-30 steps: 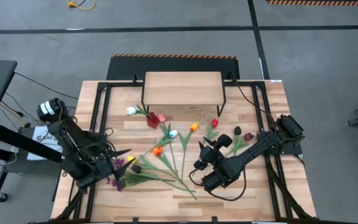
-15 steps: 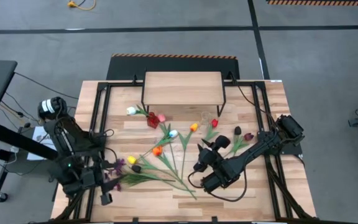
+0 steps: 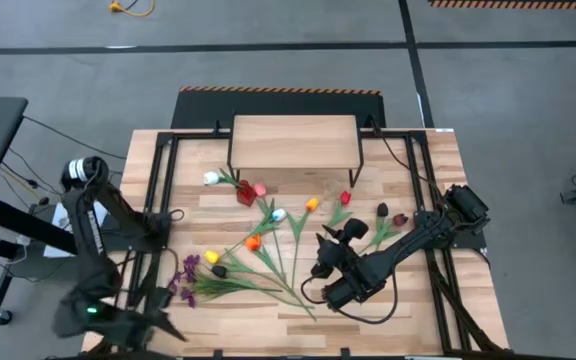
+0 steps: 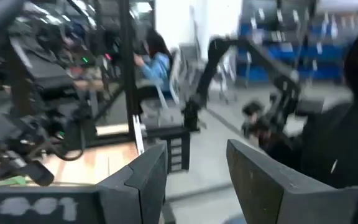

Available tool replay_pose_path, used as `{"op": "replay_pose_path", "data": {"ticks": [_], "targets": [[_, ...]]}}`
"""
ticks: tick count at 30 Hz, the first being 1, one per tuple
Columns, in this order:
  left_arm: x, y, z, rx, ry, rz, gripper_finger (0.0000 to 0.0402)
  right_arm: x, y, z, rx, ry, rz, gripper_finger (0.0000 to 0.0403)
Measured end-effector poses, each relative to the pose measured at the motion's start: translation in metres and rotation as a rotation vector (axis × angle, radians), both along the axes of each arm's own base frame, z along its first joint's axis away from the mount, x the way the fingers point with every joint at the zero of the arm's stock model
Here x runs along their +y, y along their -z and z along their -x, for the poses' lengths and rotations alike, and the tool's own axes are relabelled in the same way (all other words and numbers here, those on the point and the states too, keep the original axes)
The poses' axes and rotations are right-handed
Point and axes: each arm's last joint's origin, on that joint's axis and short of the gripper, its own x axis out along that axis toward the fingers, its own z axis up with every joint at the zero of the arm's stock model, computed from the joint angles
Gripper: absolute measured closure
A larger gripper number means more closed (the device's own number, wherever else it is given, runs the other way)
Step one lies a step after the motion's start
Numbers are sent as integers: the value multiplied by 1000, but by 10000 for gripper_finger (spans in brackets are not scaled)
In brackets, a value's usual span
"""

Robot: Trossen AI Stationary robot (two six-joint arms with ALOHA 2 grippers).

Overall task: Pick and place flowers into a vace then onto a shelf
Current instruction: Put the white flower into the red flower vase

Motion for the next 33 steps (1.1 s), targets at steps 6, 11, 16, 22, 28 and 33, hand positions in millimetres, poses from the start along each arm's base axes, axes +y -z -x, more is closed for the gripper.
{"op": "replay_pose_path", "data": {"ticks": [6,11,16,22,28,33], "targets": [[31,14,-54,218,35,-157,244,3,0,-4,27,-40,-25,275],[78,26,-73,449,-199,-152,244,6,1,-4,36,-59,-31,275],[106,50,-73,600,-447,-140,244,8,1,-3,44,-69,-22,275],[124,79,-73,645,-611,-53,244,6,0,-4,52,-68,-13,275],[137,109,-73,650,-687,25,244,-1,0,-8,50,-44,-13,275],[149,130,-74,639,-716,50,244,-5,0,-11,44,-29,-16,275]]}}
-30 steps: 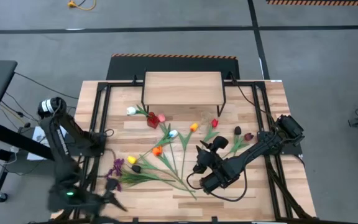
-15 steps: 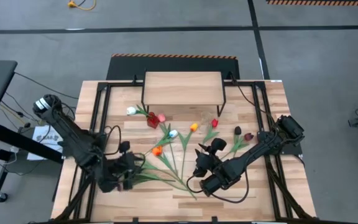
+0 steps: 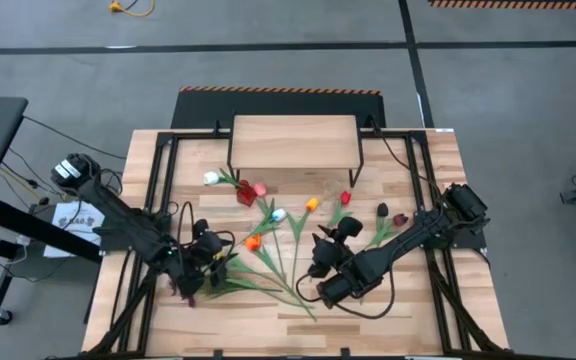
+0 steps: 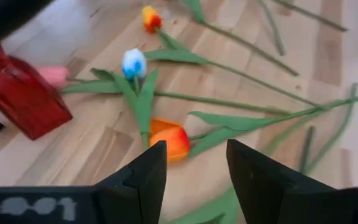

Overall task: Pick and place flowers into a vace then onto a shelf
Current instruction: Put the white flower into the red flower vase

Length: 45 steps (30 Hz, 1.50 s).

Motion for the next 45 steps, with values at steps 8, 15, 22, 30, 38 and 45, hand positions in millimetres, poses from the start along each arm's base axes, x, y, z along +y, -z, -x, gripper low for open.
{"op": "replay_pose_path", "data": {"ticks": [8,15,22,30,38,45], "targets": [[16,25,2,-7,-40,49,244,0,0,0,0,0,-1,275],[19,37,-3,69,-36,25,244,-2,0,-1,-1,6,-1,275],[22,65,-12,186,-63,-15,244,-2,0,-1,-3,6,-2,275],[26,72,-16,215,-100,-11,244,-2,0,-1,-4,6,-3,275],[25,72,-17,222,-89,2,262,-2,0,-1,-5,6,-4,275],[24,73,-16,243,-69,32,366,-1,0,-2,-15,6,-10,275]]}}
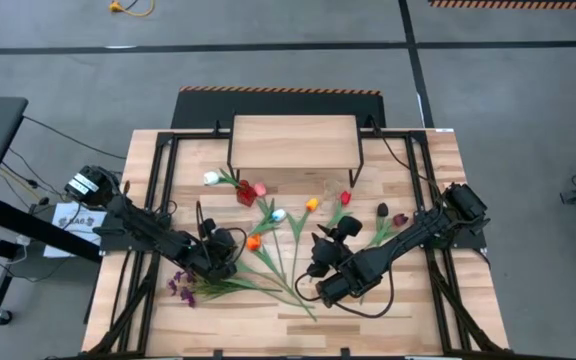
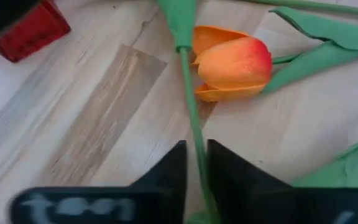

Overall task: Pick and place flowers into a vace then onto a shelf
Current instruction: Put the white flower into the red flower vase

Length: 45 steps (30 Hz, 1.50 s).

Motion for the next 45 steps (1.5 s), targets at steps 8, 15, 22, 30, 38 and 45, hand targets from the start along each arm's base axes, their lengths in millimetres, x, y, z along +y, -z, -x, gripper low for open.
{"op": "replay_pose_path", "data": {"ticks": [8,15,22,30,38,45], "targets": [[-2,-2,-1,-49,-23,-3,398,0,0,-1,-9,1,-5,275],[-10,-8,-3,-145,-1,-51,399,-2,-1,-5,-43,13,-25,275],[-27,-22,-5,-234,40,-101,401,-2,-3,-12,-115,23,-54,275],[-55,-55,-8,-342,126,-254,401,4,-10,-22,-198,-5,-72,275],[-57,-79,-1,-432,71,-415,401,35,-39,-35,-267,-173,-60,275],[-54,-88,3,-474,-12,-527,401,53,-63,-46,-309,-387,-110,275]]}}
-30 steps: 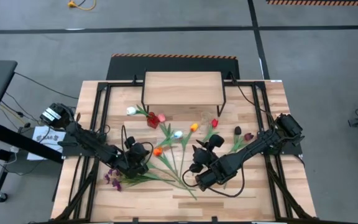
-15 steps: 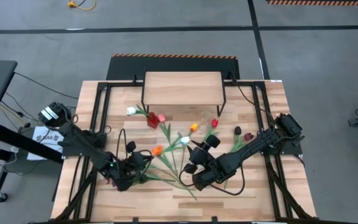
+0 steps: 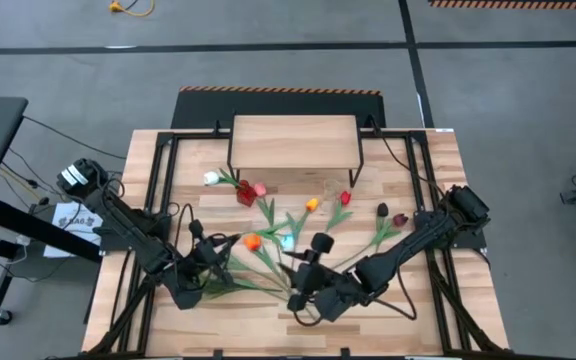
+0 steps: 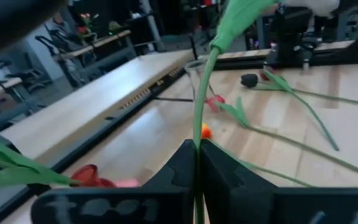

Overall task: Pick and place flowers into a vace then onto a shelf
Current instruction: Put the white flower into the red flower vase

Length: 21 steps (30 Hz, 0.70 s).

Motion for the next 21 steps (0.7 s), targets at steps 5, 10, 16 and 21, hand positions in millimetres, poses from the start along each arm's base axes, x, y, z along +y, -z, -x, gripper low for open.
{"op": "replay_pose_path", "data": {"ticks": [5,10,16,21], "targets": [[1,0,1,5,-14,-28,401,4,-9,-2,-9,-38,0,275],[1,0,1,-12,-41,-46,401,12,-18,0,-44,-46,-21,275],[2,-3,1,-75,-102,-55,401,-5,-21,-15,-58,-93,-94,275],[2,-4,2,-126,-141,-47,401,-33,-22,-33,-71,-163,-223,275]]}}
